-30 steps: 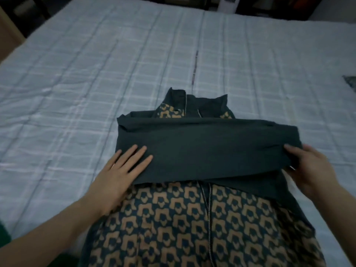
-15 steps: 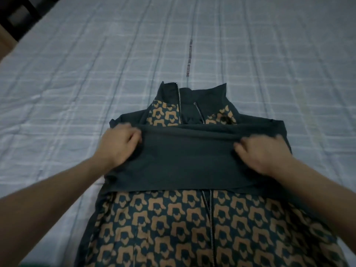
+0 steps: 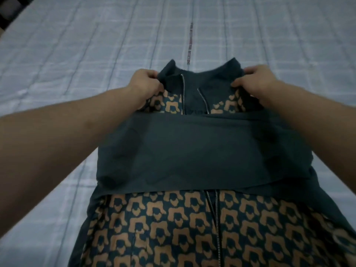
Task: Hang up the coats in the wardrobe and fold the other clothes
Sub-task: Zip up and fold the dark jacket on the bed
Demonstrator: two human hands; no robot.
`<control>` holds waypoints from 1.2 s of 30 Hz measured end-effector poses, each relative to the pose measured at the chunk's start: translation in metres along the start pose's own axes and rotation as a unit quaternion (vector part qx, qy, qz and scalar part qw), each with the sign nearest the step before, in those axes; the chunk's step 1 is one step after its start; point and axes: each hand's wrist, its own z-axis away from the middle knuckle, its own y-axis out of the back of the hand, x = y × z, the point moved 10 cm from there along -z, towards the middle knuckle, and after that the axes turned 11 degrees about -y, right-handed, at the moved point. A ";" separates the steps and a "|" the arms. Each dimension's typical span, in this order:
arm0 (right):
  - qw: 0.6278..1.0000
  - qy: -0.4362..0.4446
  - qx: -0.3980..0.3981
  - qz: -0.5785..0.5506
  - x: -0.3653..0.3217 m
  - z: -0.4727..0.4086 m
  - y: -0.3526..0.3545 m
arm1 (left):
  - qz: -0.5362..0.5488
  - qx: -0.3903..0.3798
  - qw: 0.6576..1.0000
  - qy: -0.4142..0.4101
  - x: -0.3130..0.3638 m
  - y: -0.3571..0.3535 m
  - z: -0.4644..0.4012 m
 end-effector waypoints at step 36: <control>0.765 0.119 -0.042 0.632 0.064 0.054 0.013 | -0.555 -0.259 0.778 -0.144 -0.038 0.034 0.092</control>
